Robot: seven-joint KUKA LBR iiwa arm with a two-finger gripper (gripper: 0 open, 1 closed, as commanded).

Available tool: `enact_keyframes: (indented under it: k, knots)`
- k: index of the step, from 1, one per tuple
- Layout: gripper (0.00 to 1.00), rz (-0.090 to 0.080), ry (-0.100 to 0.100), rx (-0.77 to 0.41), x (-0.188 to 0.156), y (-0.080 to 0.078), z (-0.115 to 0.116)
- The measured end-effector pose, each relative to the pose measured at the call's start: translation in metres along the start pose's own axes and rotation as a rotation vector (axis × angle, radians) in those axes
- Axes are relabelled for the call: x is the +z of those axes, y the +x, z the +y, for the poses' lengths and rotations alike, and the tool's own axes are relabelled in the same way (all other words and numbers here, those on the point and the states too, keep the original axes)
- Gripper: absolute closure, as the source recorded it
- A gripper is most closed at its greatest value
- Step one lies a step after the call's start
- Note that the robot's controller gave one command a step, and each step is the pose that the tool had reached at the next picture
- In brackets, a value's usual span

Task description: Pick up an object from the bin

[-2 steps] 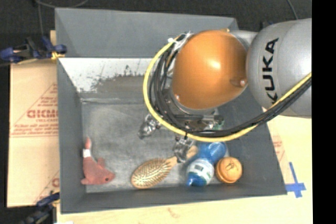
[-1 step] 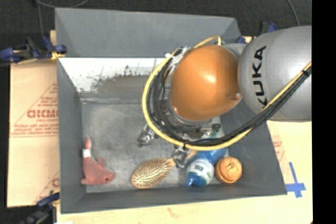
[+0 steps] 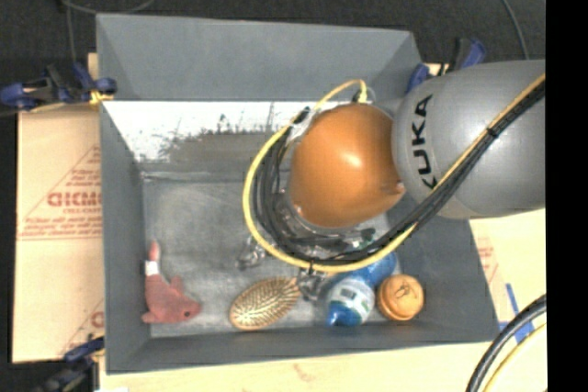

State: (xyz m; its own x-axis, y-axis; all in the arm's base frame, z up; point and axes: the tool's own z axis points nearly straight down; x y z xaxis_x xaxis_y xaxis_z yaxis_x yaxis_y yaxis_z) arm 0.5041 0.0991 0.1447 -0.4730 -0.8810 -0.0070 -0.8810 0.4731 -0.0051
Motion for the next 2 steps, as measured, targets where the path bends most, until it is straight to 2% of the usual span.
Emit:
enact_keyframes:
  k: [1, 2]
  knots:
    - [1.00, -0.005, 0.000, -0.232, 0.0703, 0.0019, 0.0046]
    - [1.00, -0.005, 0.000, -0.232, 0.0703, 0.0018, 0.0046]
